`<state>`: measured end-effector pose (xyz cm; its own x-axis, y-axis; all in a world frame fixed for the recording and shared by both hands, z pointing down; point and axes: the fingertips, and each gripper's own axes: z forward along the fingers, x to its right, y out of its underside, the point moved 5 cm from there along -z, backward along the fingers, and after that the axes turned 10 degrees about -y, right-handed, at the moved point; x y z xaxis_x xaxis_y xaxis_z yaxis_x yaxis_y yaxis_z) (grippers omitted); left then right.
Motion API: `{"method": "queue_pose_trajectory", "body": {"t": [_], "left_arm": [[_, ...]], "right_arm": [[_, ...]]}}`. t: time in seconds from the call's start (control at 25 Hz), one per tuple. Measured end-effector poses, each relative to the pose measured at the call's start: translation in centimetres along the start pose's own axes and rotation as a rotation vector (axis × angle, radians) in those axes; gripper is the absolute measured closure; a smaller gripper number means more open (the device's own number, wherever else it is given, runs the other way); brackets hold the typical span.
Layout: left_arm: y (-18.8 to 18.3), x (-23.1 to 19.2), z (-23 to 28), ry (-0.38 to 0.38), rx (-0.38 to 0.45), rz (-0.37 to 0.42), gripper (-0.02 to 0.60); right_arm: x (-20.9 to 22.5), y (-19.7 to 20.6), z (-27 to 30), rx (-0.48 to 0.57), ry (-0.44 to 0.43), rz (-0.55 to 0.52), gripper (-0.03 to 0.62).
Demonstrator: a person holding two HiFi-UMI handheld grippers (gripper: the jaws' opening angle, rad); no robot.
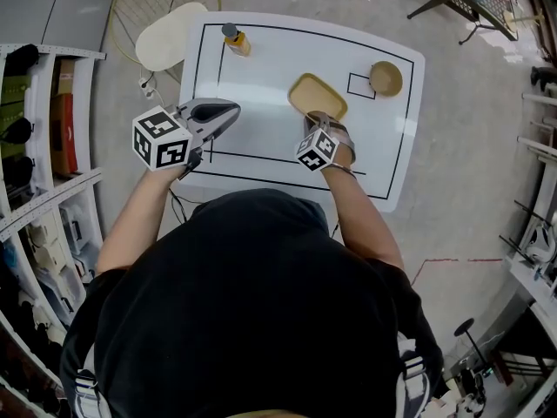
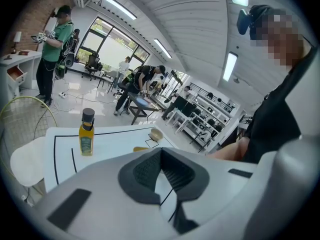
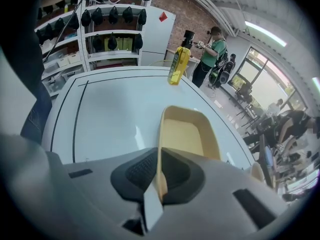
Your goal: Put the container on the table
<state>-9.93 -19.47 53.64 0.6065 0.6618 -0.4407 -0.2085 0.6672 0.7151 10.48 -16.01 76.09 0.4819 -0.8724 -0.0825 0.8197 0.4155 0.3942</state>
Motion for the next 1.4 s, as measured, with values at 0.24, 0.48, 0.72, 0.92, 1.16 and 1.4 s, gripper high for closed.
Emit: {"method": "queue_pose_trajectory", "body": {"t": [0.24, 0.48, 0.72, 0.92, 1.16, 1.4], "left_arm": [[-0.2, -0.2, 0.3, 0.001, -0.004, -0.002, 0.574], [-0.2, 0.1, 0.7, 0.009, -0.005, 0.001, 0.574], [-0.1, 0.1, 1.0, 0.013, -0.008, 0.001, 0.574], [-0.2, 0.2, 1.0, 0.018, -0.009, 0.0, 0.574], [-0.1, 0.2, 1.5, 0.025, -0.012, -0.004, 0.574], [0.1, 0.2, 1.6, 0.034, -0.015, -0.009, 0.574]], "right_arm": [[0.0, -0.2, 0.4, 0.002, -0.008, -0.003, 0.574], [0.1, -0.3, 0.5, 0.01, -0.01, -0.003, 0.574], [0.1, -0.4, 0.6, 0.014, -0.012, 0.0, 0.574], [0.1, -0.4, 0.5, 0.014, -0.013, -0.003, 0.574], [0.1, -0.3, 0.6, 0.01, -0.018, 0.0, 0.574], [0.1, -0.3, 0.8, 0.002, -0.01, -0.004, 0.571]]}}
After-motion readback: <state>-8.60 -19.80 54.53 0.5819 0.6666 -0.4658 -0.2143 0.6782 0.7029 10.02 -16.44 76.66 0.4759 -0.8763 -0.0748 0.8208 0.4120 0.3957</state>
